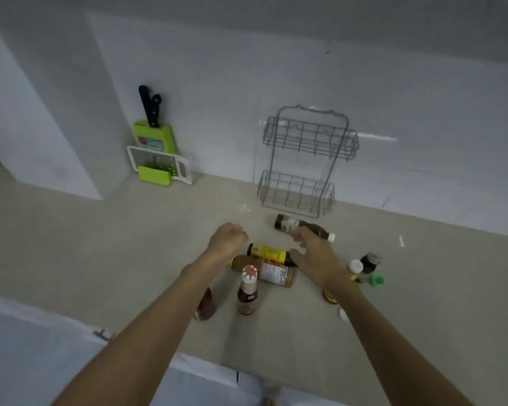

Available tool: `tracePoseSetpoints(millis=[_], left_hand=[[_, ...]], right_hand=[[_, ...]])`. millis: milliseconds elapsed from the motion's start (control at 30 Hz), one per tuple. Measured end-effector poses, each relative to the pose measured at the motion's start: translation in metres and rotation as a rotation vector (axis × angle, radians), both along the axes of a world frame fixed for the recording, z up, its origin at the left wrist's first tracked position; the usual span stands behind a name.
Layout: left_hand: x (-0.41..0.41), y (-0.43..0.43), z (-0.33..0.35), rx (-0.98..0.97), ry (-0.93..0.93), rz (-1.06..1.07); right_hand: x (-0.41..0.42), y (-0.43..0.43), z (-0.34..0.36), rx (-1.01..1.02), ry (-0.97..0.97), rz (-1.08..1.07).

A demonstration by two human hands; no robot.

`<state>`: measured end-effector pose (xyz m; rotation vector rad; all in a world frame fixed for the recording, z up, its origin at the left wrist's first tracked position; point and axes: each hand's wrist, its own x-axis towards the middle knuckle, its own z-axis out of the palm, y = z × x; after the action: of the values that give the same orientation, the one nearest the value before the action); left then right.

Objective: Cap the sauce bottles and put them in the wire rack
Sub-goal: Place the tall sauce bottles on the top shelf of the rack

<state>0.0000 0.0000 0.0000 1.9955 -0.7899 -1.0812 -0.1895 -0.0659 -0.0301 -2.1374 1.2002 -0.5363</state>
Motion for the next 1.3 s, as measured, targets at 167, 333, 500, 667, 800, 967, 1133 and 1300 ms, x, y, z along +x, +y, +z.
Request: tracePoseSetpoints(millis=[167, 333, 500, 667, 800, 967, 1133, 1300], left_hand=[[0.010, -0.025, -0.046, 0.195, 0.091, 0.255], [0.020, -0.038, -0.077, 0.320, 0.247, 0.463], [0.027, -0.054, -0.091, 0.352, 0.229, 0.301], [0.036, -0.051, -0.119, 0.448, -0.097, 0.241], [0.033, -0.074, -0.092, 0.225, 0.135, 0.459], [0.031, -0.117, -0.023, -0.357, 0.592, 0.466], [0.029, -0.145, 0.056, -0.514, 0.361, -0.492], [0.056, -0.176, 0.082, -0.541, 0.103, -0.606]], right_hand=[[0.029, -0.025, -0.069, 0.042, 0.480, 0.297], [0.051, -0.027, -0.115, -0.229, 0.739, 0.321], [0.054, -0.030, -0.131, -0.350, 0.704, 0.305], [0.048, -0.023, -0.126, -0.412, 0.607, 0.307], [0.045, -0.024, -0.106, -0.473, 0.456, 0.175], [0.053, -0.050, -0.047, 0.043, 0.124, 0.106], [0.048, -0.089, 0.001, 0.586, -0.338, 0.159], [0.060, -0.118, 0.044, 0.095, -0.270, -0.023]])
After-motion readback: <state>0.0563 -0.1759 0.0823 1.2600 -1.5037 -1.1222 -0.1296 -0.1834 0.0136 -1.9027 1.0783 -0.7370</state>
